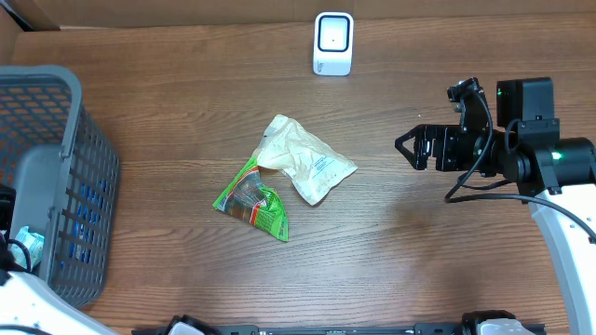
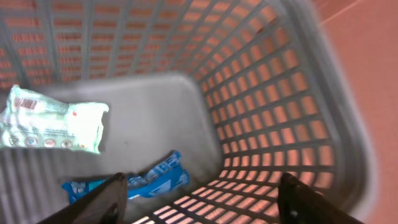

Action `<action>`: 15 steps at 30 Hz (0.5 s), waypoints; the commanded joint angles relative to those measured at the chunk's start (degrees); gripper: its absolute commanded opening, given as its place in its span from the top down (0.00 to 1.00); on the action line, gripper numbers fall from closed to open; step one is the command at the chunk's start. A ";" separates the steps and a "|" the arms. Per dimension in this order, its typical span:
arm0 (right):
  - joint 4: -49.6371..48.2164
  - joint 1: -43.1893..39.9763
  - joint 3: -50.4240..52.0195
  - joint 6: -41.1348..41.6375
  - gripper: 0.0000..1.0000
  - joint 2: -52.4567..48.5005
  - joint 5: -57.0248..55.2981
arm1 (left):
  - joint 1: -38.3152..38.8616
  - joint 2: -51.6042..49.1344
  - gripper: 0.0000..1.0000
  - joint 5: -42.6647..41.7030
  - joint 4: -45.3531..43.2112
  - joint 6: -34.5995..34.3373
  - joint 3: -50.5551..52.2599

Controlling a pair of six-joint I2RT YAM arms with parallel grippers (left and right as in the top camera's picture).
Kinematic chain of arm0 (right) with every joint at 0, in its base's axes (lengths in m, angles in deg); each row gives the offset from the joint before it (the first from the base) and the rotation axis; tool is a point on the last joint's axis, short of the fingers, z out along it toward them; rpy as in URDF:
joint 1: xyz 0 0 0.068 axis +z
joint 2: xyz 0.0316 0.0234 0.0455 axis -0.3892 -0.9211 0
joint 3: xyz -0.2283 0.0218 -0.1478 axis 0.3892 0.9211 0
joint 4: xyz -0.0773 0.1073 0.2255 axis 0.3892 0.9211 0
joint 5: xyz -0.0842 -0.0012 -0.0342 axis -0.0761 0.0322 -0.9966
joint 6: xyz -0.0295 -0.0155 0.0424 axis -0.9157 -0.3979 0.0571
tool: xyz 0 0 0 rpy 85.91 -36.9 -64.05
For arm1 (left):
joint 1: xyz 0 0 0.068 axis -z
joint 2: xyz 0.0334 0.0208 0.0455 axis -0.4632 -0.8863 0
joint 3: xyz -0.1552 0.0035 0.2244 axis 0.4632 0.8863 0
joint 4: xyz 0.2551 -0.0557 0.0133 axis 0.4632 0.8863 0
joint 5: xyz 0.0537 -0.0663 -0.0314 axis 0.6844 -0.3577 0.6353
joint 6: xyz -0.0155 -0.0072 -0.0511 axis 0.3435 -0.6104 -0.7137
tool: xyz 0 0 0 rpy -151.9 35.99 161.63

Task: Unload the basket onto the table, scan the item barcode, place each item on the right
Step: 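Reach the left gripper back into the basket among blue packages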

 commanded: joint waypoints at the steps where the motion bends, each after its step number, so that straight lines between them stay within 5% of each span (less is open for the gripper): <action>1: -0.28 0.26 -0.76 -0.02 0.00 0.04 0.70 | 0.48 -9.33 0.22 1.09 0.20 1.07 0.13; 7: -0.28 0.26 -0.76 -0.02 0.00 0.04 0.68 | 0.55 -30.91 0.23 0.66 3.87 11.76 0.13; 15: 0.15 0.26 -0.76 -0.02 0.00 0.04 0.70 | 4.00 -41.88 0.23 1.79 2.73 17.35 0.13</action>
